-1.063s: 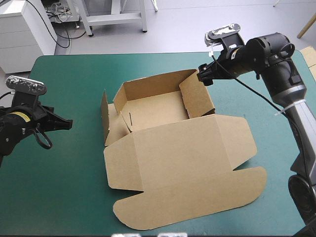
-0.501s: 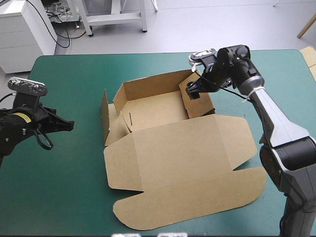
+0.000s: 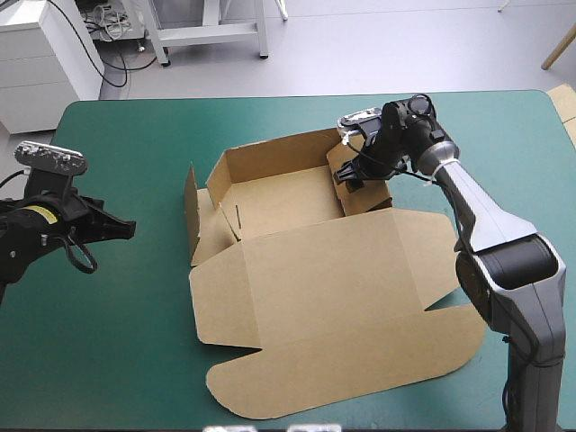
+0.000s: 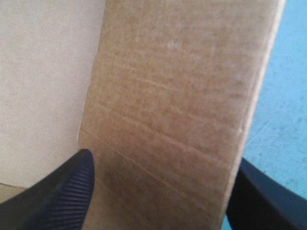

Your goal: Fold the box

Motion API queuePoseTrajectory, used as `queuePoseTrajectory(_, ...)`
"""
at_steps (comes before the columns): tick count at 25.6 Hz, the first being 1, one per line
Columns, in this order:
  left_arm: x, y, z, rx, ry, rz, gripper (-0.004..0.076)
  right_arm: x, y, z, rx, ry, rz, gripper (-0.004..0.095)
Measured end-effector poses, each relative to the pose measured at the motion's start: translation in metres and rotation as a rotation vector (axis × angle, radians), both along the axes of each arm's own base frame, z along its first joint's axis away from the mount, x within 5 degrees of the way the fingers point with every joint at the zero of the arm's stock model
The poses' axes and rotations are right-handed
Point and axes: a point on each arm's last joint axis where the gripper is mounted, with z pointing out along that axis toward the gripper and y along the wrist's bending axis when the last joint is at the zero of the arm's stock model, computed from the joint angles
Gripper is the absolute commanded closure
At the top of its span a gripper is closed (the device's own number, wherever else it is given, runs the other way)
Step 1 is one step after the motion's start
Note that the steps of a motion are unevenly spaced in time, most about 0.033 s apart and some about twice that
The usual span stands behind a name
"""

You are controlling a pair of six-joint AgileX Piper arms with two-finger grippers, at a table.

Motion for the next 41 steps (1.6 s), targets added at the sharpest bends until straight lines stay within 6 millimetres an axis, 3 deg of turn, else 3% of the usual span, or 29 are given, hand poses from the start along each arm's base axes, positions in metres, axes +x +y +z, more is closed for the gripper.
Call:
queuePoseTrajectory(3, 0.0, 0.0, 0.0, 0.0, 0.0, 0.0, 0.0732, 0.0, 0.0, 0.0, 0.002, -0.005, -0.001, 0.0633)
queuePoseTrajectory(4, 0.0, 0.0, 0.0, 0.0, 0.0, 0.0, 0.0732, 0.001, 0.0, 0.0, -0.002, -0.008, -0.001, 0.0789)
queuePoseTrajectory(6, 0.0, 0.0, 0.0, 0.0, 0.001, 0.0, 0.0732, 0.001, -0.002, 0.0, -0.005, -0.011, -0.004, 0.0924)
queuePoseTrajectory(12, 0.001, 0.0, -0.001, 0.0, 0.004, 0.0, 0.0732, 0.003, -0.006, 0.0, 0.015, -0.003, -0.019, 0.0929)
queuePoseTrajectory(15, 0.002, -0.001, -0.001, -0.006, 0.008, -0.002, 0.0732, 0.003, -0.02, 0.006, 0.037, 0.011, -0.041, 0.0929)
queuePoseTrajectory(18, 0.002, -0.002, -0.002, -0.018, 0.012, -0.005, 0.0732, -0.002, -0.032, 0.025, 0.044, -0.031, -0.046, 0.0929)
queuePoseTrajectory(24, 0.002, -0.002, -0.002, -0.027, 0.012, -0.007, 0.0732, -0.027, -0.06, 0.086, 0.107, -0.162, -0.047, 0.093)
queuePoseTrajectory(30, 0.002, -0.002, -0.003, -0.026, 0.023, -0.007, 0.0732, -0.056, -0.085, 0.133, 0.182, -0.269, -0.046, 0.093)
queuePoseTrajectory(36, 0.002, -0.002, -0.003, -0.026, 0.028, -0.007, 0.0729, -0.085, -0.116, 0.166, 0.221, -0.353, -0.092, 0.093)
queuePoseTrajectory(41, 0.01, -0.003, -0.01, -0.024, 0.067, -0.007, 0.0711, -0.105, -0.125, 0.177, 0.214, -0.386, -0.101, 0.093)
